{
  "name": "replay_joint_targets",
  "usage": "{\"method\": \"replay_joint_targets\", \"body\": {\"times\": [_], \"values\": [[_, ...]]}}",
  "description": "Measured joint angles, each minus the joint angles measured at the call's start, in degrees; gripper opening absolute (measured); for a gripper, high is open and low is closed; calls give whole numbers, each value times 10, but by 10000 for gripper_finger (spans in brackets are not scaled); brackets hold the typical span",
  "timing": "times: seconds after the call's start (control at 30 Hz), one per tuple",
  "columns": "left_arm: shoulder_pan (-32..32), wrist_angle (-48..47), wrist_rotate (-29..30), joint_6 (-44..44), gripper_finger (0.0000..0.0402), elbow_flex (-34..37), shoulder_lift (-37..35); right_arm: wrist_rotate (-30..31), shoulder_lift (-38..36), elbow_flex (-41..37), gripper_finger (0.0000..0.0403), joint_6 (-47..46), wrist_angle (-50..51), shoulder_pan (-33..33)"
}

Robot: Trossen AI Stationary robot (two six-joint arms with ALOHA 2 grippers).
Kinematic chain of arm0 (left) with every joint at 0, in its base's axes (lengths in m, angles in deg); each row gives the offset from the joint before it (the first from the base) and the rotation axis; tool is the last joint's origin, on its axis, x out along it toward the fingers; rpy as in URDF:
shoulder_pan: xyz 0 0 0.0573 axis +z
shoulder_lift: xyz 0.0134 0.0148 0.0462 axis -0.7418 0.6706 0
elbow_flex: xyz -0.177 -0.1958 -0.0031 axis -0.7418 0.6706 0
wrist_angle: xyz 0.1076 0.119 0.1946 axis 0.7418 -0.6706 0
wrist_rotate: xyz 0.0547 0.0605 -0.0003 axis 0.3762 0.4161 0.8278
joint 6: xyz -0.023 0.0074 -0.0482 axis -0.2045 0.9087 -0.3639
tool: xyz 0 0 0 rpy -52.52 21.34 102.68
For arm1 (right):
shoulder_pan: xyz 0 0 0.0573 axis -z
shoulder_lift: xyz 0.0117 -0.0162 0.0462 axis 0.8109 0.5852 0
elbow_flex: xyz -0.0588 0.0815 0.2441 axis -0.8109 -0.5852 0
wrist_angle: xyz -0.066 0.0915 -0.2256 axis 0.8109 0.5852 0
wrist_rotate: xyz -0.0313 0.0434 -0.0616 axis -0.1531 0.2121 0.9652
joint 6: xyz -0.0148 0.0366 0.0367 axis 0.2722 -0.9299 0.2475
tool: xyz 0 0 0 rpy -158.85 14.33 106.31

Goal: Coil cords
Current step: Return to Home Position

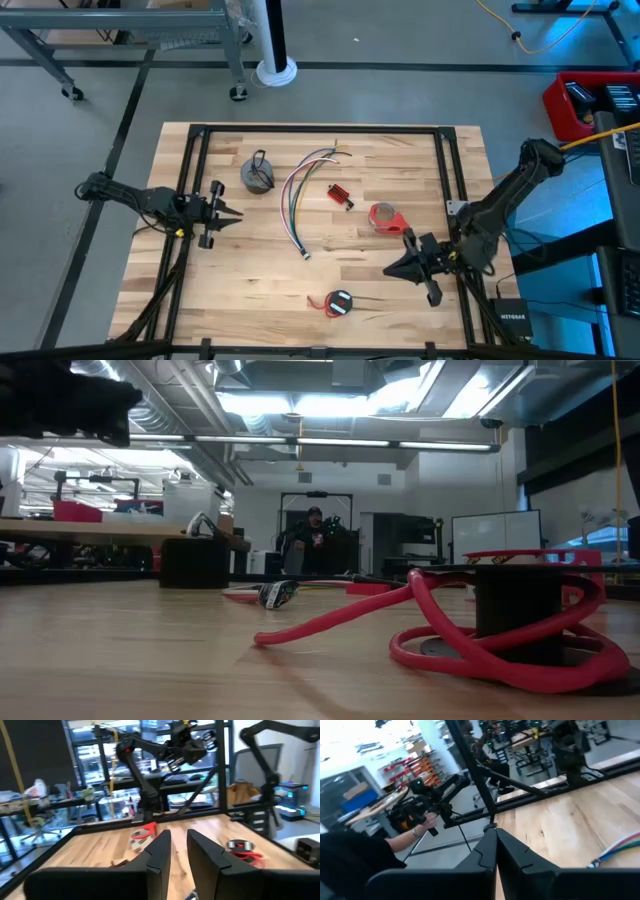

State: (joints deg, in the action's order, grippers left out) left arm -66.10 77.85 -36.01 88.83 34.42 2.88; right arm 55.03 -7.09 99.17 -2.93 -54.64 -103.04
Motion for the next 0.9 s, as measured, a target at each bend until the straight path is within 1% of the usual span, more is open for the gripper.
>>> {"method": "replay_joint_targets", "body": {"times": [0.07,0.17,0.3,0.4,0.57,0.67,0.8,0.9], "values": [[14,12,0,-2,56,11,0,-53,0,-8,10,21,-14,38],[33,12,0,-12,56,11,0,-126,-1,-14,10,20,-12,97],[55,16,0,-15,56,11,0,-267,-1,-17,10,10,-14,176],[69,11,0,-15,56,11,0,-346,-1,-17,10,10,-14,228],[88,4,0,-16,56,11,0,-413,-2,-17,10,10,-3,303],[94,-4,0,-26,56,11,0,-453,-15,-17,10,8,16,340],[98,-29,0,-55,56,11,0,-498,-65,-17,10,6,41,371],[98,-43,0,-75,56,11,0,-507,-125,-17,10,6,90,378]]}}
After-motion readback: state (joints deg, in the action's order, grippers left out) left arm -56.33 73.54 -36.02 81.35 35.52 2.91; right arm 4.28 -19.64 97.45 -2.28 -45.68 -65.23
